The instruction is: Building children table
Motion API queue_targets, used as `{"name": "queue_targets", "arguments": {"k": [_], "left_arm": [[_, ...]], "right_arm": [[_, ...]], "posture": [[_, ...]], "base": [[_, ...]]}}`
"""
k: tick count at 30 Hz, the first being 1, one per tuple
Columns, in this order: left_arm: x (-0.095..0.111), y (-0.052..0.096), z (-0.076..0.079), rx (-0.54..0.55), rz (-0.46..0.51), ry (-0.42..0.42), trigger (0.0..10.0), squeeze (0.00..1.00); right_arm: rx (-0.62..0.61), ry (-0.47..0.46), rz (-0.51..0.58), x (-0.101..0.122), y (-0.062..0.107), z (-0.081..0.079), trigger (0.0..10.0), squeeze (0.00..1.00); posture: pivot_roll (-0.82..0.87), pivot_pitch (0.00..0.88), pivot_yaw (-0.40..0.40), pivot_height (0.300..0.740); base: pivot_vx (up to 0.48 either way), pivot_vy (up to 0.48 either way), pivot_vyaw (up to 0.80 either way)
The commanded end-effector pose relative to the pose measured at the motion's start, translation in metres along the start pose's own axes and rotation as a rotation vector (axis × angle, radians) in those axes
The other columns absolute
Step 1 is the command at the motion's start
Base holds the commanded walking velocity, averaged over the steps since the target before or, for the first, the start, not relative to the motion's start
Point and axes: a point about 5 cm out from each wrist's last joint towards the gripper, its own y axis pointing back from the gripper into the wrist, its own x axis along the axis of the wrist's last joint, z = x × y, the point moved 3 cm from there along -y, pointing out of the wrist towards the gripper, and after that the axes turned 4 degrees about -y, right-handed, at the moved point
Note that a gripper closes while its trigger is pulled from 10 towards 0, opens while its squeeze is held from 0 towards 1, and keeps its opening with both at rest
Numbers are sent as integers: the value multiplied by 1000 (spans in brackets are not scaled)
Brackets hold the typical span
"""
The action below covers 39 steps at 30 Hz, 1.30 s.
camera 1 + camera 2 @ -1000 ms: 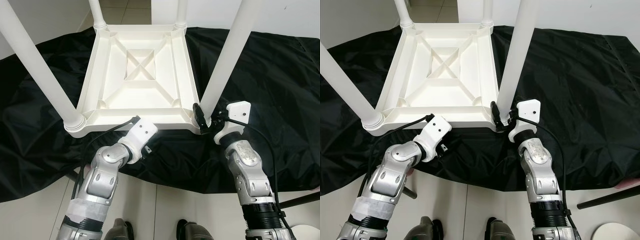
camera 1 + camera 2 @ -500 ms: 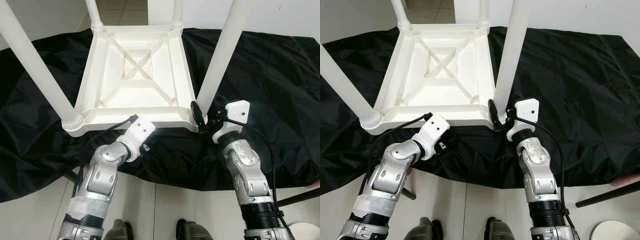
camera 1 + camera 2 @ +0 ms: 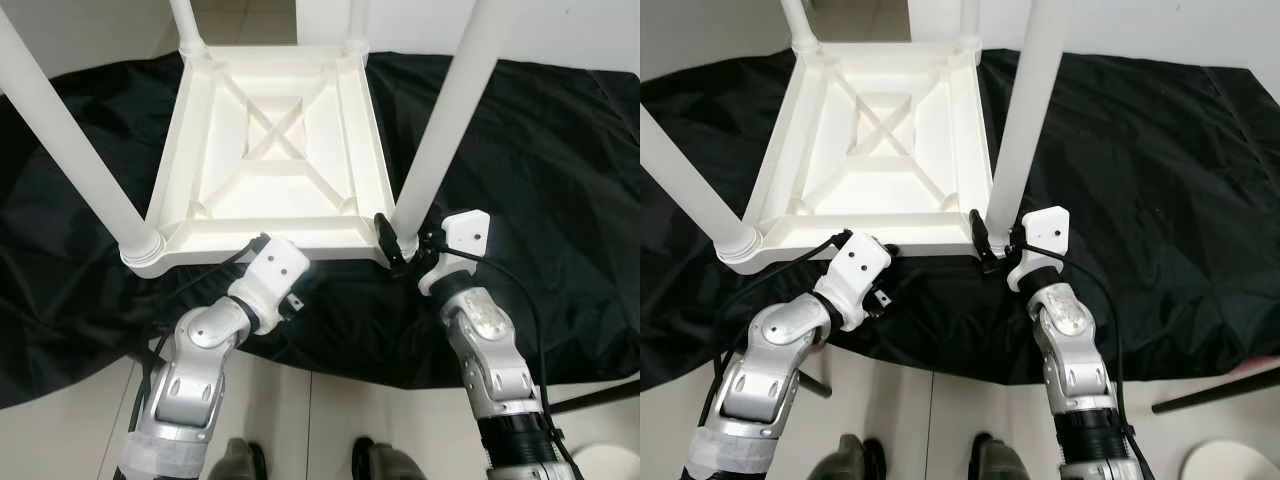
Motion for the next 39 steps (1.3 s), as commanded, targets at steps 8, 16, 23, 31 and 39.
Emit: {"name": "queue_targets", "arguments": {"k": [8,16,23,31,39], "left_arm": [[33,11,3,-28,127,8,10000,0],[32,2,-21,237,127,36,10000,0],[31,5,-26,227,140,89,10000,204],[23,1,-32,262,97,115,10000,0],[32,-1,-40,301,104,145,10000,0]], "right_arm": [[-9,-1,-39,-9,4,3,10000,0],[-7,0,-37,-7,-1,-5,10000,0],[-18,-16,-23,-4,-3,-10,10000,0],[-5,-13,-17,-3,-6,-20,10000,0],[-70,-6,-19,-3,-8,-13,10000,0]], "posture": [[-80,161,26,740],[-87,152,19,740],[-109,134,2,740],[-114,120,0,740],[-89,108,7,740]], "base": [[0,0,0],[0,0,0],[0,0,0],[0,0,0],[0,0,0]]}}
